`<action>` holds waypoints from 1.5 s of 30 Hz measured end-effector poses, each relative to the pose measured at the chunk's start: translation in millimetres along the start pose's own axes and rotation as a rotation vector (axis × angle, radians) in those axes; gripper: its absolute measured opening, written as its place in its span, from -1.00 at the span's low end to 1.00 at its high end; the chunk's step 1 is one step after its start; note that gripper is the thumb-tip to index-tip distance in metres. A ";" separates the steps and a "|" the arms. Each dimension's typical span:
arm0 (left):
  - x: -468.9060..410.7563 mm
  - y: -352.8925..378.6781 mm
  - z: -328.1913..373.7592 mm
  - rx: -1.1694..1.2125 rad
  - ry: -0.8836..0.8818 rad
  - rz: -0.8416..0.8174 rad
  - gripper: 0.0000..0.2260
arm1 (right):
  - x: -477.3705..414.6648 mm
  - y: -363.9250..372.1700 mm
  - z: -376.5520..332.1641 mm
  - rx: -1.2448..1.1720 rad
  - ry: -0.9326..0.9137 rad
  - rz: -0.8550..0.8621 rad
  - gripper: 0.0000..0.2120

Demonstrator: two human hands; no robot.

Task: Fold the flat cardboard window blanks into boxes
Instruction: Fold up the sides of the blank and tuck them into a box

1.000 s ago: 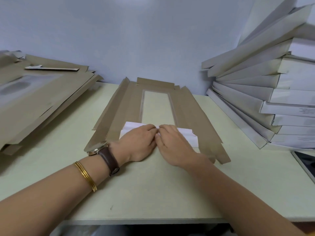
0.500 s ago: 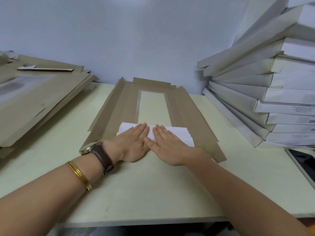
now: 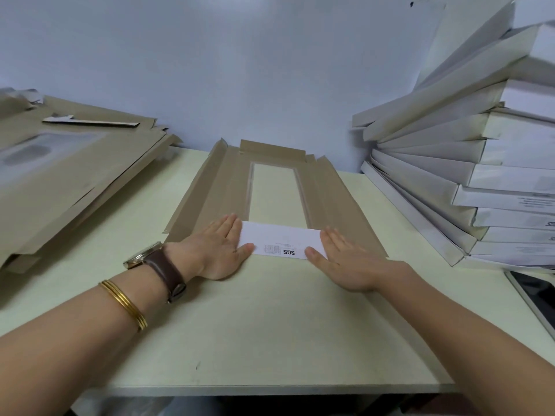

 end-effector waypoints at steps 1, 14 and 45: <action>0.0 0.2 0.0 0.010 -0.003 0.006 -0.36 | 1.0 0.3 1.8 -0.004 0.007 0.001 -0.14; 3.2 1.9 -4.3 0.065 -0.093 0.119 -0.37 | 1.2 14.8 3.0 -0.113 0.085 0.108 -0.16; 27.3 -31.8 -1.9 1.084 0.094 0.470 -0.36 | 30.6 -16.1 19.0 -1.047 0.022 0.546 -0.50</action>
Point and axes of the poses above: each hand's wrist, its own x-axis away from the middle knuckle, its own y-axis out of the palm, z = x × y, the point moved 2 cm from there along -x, towards the middle knuckle, and after that the axes turned 11 degrees about x, right-handed, at the moved point
